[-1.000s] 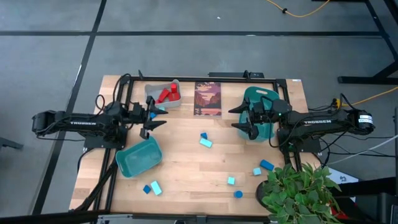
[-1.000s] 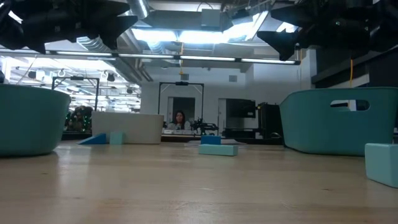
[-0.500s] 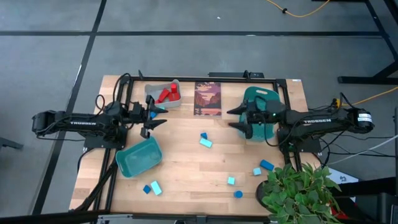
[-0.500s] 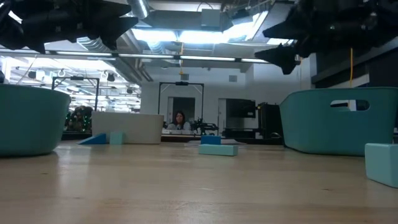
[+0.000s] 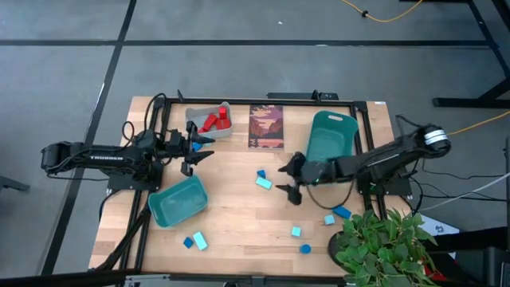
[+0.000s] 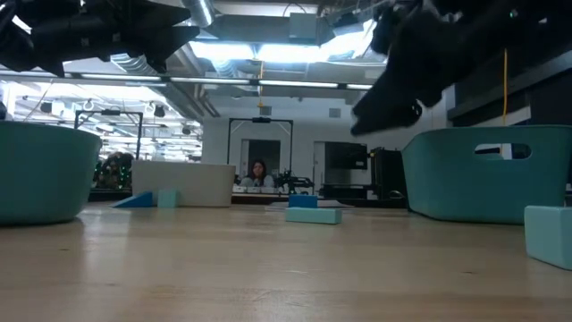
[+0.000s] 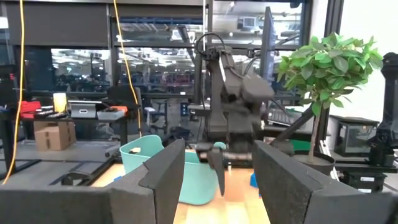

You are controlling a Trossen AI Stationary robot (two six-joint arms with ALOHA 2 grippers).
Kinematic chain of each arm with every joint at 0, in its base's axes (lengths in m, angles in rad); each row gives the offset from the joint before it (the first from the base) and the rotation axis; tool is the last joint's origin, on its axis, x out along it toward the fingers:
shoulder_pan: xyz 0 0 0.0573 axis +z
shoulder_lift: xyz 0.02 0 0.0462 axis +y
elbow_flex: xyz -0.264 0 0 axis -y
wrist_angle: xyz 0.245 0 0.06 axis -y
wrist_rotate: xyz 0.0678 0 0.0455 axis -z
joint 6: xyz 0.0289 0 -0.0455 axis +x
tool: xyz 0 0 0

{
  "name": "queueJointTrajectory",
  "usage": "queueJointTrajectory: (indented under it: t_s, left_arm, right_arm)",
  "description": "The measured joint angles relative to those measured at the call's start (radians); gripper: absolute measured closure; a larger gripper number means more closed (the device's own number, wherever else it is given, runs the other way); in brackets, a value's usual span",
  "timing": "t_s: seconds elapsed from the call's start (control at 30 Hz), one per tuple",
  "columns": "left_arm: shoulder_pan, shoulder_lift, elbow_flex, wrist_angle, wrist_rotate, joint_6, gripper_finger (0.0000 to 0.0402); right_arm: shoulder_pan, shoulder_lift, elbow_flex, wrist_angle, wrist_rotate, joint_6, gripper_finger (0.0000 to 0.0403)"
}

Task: Sort & place blocks by color
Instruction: Put the light blue block into the right green bin

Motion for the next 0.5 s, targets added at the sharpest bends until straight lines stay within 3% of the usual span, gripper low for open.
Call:
queueJointTrajectory:
  t_s: [0.23, 0.5]
  left_arm:
    - [0.000, 0.000, 0.000, 0.001, 0.000, -0.001, 0.0221]
    - [0.000, 0.000, 0.000, 0.001, -0.001, -0.002, 0.0221]
  right_arm:
    - [0.066, 0.224, 0.020, 0.075, 0.186, 0.104, 0.0092]
    - [0.078, 0.409, 0.020, 0.321, 0.211, 0.130, 0.0092]
